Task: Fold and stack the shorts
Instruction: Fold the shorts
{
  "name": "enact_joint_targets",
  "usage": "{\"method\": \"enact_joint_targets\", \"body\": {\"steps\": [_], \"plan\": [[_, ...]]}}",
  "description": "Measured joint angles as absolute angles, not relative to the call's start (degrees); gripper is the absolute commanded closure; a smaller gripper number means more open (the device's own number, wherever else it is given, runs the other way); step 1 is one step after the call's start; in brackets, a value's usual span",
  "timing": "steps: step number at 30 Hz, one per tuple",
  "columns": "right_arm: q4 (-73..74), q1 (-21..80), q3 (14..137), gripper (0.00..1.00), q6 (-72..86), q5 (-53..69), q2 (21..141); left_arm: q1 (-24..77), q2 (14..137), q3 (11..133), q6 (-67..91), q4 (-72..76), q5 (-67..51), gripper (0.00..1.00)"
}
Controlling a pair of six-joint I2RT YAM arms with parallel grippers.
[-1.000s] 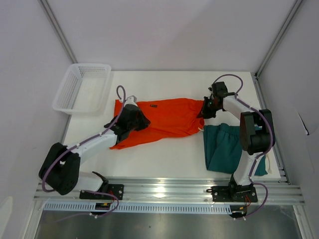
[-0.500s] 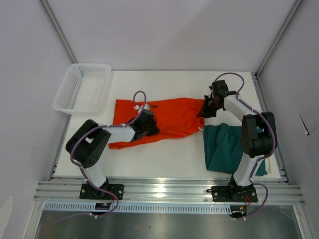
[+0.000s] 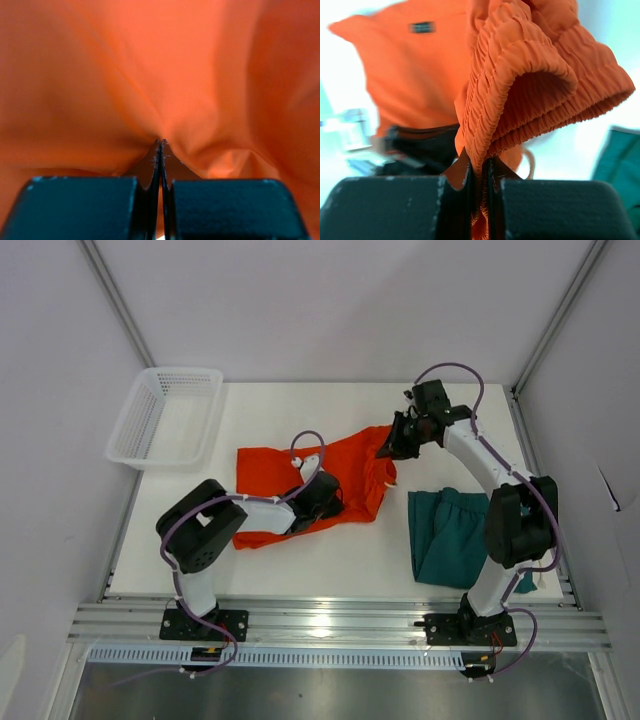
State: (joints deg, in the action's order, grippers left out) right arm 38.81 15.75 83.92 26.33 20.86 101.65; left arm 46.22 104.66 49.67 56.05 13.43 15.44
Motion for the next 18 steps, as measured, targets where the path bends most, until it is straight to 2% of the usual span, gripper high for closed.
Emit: {"method": "enact_joint_targets", "body": {"steps": [6, 13, 18], "plan": [[42.6, 16.8, 92.7, 1.0, 28.8, 23.7, 101.2, 47.1, 105.6, 50.3, 57.0, 14.3, 16.7, 1.0], [45.6, 17.4, 94.5, 1.0, 28.5, 24.2, 100.9, 47.1, 105.3, 50.7, 56.0, 12.9, 16.8, 1.0], [47.4, 17.4, 94.5, 1.0, 26.5, 22.6, 100.9, 46.2, 99.5, 50.5, 53.6, 6.4, 16.1, 0.91]]}}
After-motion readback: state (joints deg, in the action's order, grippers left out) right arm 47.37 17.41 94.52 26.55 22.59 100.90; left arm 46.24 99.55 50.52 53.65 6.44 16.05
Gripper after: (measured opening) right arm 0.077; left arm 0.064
